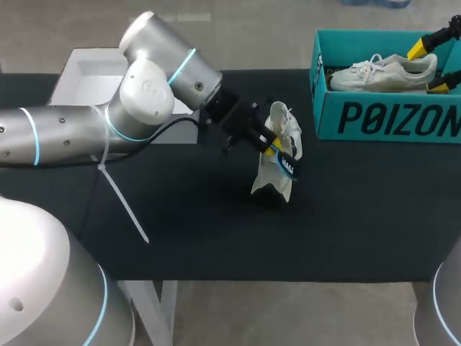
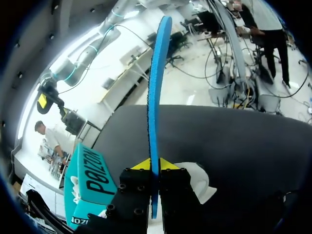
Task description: Take the shoe out of the shoebox, open the shoe tongue, remove and reinsert the insole, then place the shoe into the shoebox
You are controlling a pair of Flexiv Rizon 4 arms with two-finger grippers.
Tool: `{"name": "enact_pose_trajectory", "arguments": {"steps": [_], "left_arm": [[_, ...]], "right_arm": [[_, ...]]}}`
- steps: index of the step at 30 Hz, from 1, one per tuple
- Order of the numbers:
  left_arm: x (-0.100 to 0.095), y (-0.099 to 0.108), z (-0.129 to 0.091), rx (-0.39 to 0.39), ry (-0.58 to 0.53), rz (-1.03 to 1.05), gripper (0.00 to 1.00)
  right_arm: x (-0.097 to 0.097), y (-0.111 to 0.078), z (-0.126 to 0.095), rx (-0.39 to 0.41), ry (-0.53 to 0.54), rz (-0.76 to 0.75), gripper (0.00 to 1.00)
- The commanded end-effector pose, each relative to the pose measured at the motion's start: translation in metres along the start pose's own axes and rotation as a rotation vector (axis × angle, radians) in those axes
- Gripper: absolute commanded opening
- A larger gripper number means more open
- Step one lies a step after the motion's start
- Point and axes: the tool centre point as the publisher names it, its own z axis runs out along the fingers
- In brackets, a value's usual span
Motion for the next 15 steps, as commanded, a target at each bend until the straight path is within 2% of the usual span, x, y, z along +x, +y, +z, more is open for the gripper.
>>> {"name": "enact_pose_trajectory", "arguments": {"steps": [1,8,10,15], "left_arm": [[0.009,-0.006,-0.006,-0.009,-0.016,-0.039,0.00],[0.013,0.010,0.000,-0.034,0.016,-0.022,0.00],[0.012,0.013,0.001,-0.004,0.020,-0.027,0.00],[0.012,0.019,0.003,-0.015,0.038,-0.033,0.00]], "right_arm": [[0.000,-0.001,-0.001,0.000,-0.004,0.001,1.00],[0.000,-0.001,-0.001,0.000,-0.004,0.001,1.00],[0.000,-0.001,-0.001,0.000,-0.004,0.001,1.00],[0.000,-0.001,-0.001,0.000,-0.004,0.001,1.00]]}}
